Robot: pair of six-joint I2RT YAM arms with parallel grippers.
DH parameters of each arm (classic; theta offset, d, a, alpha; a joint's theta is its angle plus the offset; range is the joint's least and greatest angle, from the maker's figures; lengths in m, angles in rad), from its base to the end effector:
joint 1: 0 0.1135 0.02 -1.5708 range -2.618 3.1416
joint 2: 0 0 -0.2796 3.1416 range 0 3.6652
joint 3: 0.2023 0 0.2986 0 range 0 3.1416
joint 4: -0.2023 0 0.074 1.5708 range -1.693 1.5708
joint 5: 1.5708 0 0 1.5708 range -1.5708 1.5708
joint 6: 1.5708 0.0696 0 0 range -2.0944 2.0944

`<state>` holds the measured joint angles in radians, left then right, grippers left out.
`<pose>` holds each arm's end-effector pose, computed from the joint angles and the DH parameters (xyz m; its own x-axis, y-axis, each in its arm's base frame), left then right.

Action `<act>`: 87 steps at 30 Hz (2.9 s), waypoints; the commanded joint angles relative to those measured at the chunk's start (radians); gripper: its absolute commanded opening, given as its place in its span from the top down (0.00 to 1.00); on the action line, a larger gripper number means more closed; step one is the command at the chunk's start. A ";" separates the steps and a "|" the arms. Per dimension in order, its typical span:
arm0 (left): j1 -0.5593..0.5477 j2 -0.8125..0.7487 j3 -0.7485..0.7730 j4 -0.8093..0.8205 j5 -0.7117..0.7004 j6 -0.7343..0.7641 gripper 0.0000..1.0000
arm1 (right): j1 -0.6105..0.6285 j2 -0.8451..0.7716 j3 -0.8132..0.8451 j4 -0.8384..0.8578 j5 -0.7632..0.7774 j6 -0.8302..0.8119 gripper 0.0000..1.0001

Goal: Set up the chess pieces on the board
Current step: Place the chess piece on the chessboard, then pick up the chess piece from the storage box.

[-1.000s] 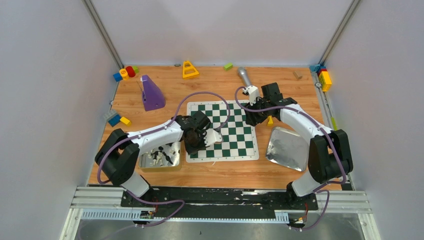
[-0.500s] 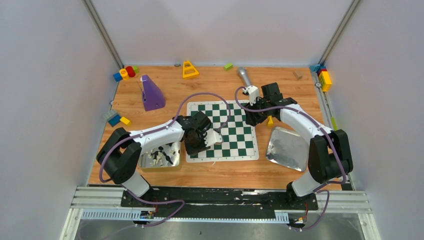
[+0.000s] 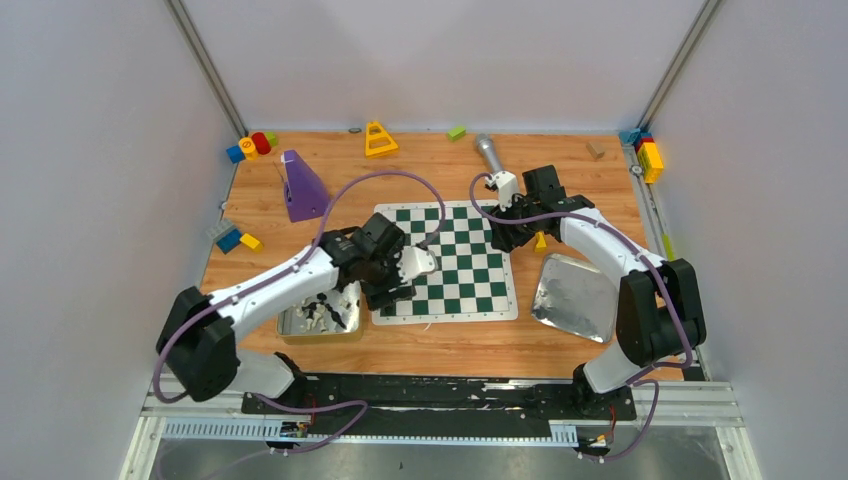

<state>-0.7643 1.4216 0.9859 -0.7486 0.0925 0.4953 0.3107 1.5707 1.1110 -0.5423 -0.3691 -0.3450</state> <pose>0.2287 -0.2281 0.1882 -0.2488 0.8941 -0.3723 0.9462 0.3065 0.1039 0.3575 0.1412 0.2000 -0.5959 -0.5226 -0.6097 -0.7137 0.6927 0.1039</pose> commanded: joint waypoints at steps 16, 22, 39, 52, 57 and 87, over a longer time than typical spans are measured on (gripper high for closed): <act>0.511 -0.199 -0.059 -0.096 0.019 -0.036 0.36 | -0.006 -0.005 0.009 -0.006 -0.040 -0.012 0.56; 0.588 -0.214 -0.076 -0.154 0.053 -0.013 0.40 | -0.006 -0.022 0.013 -0.014 -0.060 -0.004 0.56; 0.589 -0.095 -0.164 -0.046 0.093 0.021 0.61 | -0.004 -0.010 0.019 -0.028 -0.068 -0.008 0.57; 0.589 -0.039 -0.175 0.030 0.071 0.027 0.60 | -0.004 0.006 0.023 -0.038 -0.076 -0.008 0.58; 0.589 -0.028 -0.192 0.042 0.061 0.035 0.62 | -0.004 0.008 0.023 -0.039 -0.074 -0.009 0.58; 0.484 -0.309 0.000 -0.244 0.221 0.099 0.86 | -0.004 0.016 0.038 -0.053 -0.070 -0.008 0.60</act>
<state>-0.1951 1.1332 0.9131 -0.9264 0.2379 0.5781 0.3107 1.5879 1.1114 -0.5941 -0.4221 -0.3458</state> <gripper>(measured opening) 0.148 0.407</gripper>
